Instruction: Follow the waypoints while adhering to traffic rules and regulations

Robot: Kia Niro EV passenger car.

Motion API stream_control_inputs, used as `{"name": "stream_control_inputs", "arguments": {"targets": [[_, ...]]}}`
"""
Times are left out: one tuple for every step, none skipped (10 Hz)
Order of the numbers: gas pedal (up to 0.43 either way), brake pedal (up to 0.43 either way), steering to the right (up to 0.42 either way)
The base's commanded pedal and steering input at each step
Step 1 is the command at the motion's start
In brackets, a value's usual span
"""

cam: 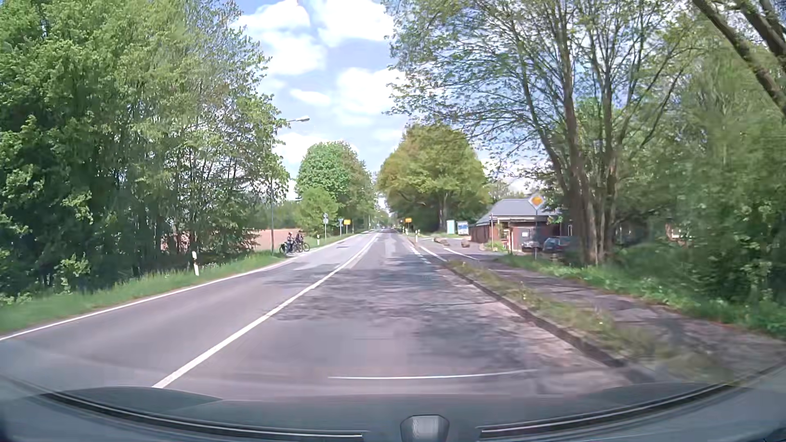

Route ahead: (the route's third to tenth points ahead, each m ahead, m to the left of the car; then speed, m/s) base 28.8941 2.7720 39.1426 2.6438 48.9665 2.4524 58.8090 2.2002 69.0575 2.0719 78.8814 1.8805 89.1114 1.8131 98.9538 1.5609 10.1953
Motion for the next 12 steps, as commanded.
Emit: {"name": "stream_control_inputs", "arguments": {"targets": [[0.138, 0.000, -0.004], [0.138, 0.000, -0.002], [0.138, 0.000, -0.001], [0.138, 0.000, -0.002], [0.138, 0.000, -0.002], [0.138, 0.000, -0.003], [0.138, 0.000, -0.003], [0.138, 0.000, -0.003], [0.138, 0.000, -0.003], [0.138, 0.000, -0.003], [0.138, 0.000, -0.003], [0.138, 0.000, -0.003]]}}
